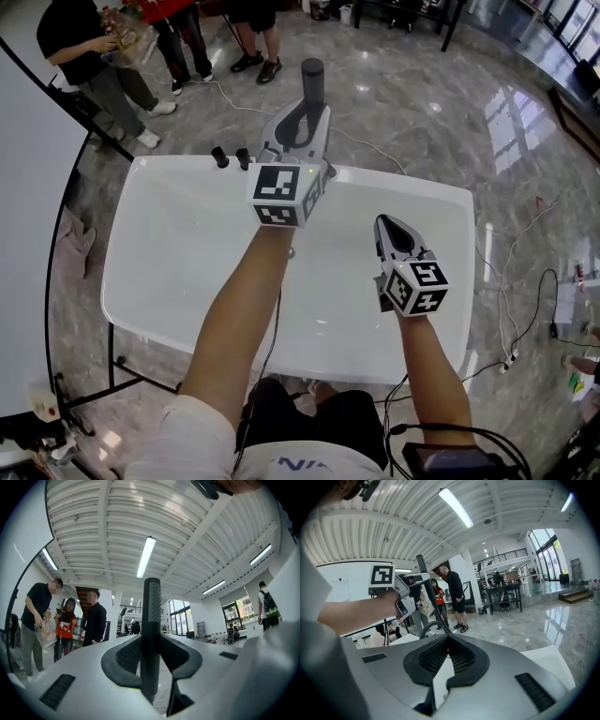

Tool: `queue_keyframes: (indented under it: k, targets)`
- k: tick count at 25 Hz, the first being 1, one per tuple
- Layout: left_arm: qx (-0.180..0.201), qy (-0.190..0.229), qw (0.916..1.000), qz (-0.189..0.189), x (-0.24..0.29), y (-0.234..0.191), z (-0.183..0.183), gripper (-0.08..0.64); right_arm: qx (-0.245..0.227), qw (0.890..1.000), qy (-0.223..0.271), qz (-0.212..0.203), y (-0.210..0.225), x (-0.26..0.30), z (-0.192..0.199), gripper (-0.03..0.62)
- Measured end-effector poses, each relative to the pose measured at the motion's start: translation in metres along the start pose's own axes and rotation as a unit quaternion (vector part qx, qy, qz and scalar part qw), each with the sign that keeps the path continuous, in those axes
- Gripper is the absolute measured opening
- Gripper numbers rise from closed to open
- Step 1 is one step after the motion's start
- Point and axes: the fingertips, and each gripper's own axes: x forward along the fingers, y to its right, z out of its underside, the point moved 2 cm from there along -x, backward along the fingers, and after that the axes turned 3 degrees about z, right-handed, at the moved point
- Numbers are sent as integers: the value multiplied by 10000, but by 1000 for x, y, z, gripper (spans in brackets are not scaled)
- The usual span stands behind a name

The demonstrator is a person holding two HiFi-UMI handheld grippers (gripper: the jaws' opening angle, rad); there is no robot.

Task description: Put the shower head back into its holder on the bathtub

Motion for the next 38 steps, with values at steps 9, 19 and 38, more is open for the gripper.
queue_keyframes:
  k: [9, 19, 38]
  targets:
    - [-377, -257, 9984, -336, -2, 1, 85, 129, 179, 9997, -181, 17, 21, 12, 36, 11]
    - [-305, -20, 9979, -579, 17, -22, 98, 129, 384, 9985, -401, 37, 29, 25, 77, 11]
    - [-549, -464, 9961, -516, 50, -21, 212, 129, 382, 9980, -493, -9, 62, 57, 126, 11]
